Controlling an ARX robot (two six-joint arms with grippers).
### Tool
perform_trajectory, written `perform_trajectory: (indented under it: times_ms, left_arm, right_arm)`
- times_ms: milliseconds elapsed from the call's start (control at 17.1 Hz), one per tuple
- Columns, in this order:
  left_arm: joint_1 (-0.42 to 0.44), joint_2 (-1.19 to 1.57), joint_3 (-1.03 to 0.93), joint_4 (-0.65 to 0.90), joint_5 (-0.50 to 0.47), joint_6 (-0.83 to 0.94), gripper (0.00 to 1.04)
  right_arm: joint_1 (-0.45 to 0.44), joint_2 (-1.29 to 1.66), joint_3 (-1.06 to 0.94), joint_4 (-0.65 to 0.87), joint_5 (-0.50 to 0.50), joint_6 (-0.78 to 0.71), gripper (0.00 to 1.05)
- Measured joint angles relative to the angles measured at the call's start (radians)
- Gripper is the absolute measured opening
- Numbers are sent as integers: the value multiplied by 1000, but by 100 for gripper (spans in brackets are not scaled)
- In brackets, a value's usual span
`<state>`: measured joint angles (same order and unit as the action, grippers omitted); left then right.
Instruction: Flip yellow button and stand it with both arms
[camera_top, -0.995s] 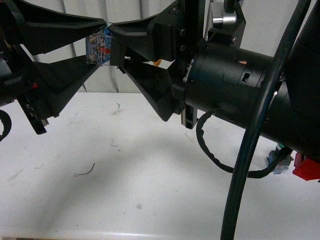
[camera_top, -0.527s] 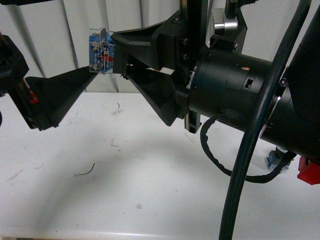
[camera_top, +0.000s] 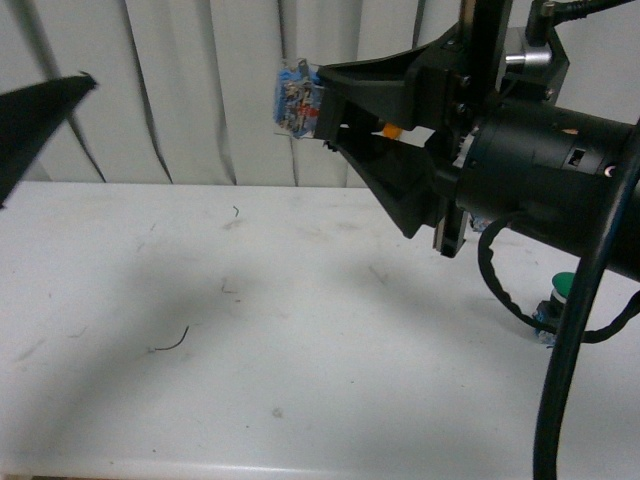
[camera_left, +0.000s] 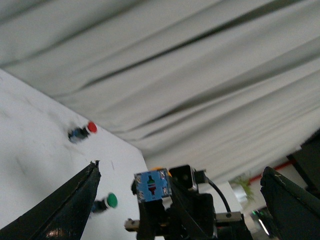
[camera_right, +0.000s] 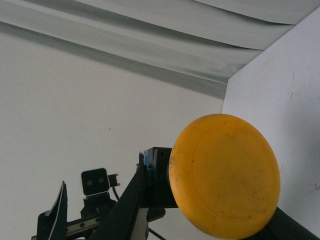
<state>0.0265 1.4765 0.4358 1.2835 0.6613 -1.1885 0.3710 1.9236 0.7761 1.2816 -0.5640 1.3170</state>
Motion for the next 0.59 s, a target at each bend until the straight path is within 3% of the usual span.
perform_trajectory:
  times_ms: [117,293,351,410,527,585]
  left_arm:
    - [61,-124,-42,-75,-10,119,98]
    - [200,-451,-108,-421,43,531,98]
    - [216,-572,-120,-594,-29,684,94]
    - [172,-715,-134,-768,-250,855,82]
    - [122,-850,-211,-869,-488,1089,56]
    - [107,-868,-243,-875,-532,1126,44]
  right_arm:
    - [-15,-12,-2,2,-6,7,37]
    - [-19,-16,-2,2,-8,11,37]
    - [-19,-16,-2,2,-8,11,37]
    - [-18,-16,-2,2,-8,11,37]
    - [-18,-15,-2,2,-5,10,37]
    - [-18,-15,-3,3,-3,10,37]
